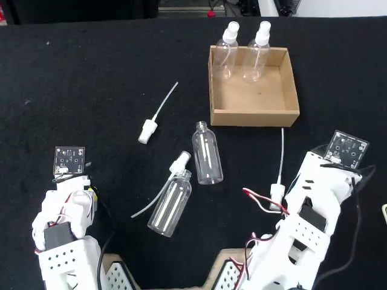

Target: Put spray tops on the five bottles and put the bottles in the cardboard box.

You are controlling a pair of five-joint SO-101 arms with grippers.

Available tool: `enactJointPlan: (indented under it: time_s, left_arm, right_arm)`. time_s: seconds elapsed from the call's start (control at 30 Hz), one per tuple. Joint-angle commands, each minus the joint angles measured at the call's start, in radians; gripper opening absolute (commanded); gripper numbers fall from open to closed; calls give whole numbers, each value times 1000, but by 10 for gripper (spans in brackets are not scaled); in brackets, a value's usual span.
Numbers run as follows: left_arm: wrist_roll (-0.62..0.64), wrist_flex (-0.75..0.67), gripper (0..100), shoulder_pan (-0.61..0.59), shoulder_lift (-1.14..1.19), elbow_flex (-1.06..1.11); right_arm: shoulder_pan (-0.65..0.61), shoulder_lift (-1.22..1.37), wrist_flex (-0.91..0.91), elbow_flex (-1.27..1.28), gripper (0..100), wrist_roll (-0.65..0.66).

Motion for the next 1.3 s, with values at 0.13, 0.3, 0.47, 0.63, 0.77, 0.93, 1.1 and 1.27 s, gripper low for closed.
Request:
enactJointPlan:
  time_s: [0.13, 0.3, 0.47, 0.63, 0.77, 0.93, 1.1, 1.27]
  left_arm:
    - [-8, 6, 178, -10, -8, 24]
    - [-8, 6, 178, -10, -8, 24]
    - [-8, 6, 177, -10, -8, 24]
    - [-8, 6, 177, -10, -6, 24]
    - [-8, 6, 177, -10, -6, 24]
    - [-8, 6, 177, -10, -6, 24]
    - [-8, 6, 177, -10, -6, 24]
    - [-8, 6, 177, -10, -6, 24]
  right_arm:
    - [-37, 8, -29, -4, 349, -14]
    - [-37, 8, -31, -10, 349, -6]
    - [-32, 8, -31, -12, 349, -6]
    - [-31, 8, 28, -24, 349, -8]
    - [-31, 8, 129, -82, 349, -12]
    - [-31, 8, 86, -85, 349, -8]
    - [-31, 8, 60, -88, 349, -6]
    - [-32, 8, 60, -94, 349, -5]
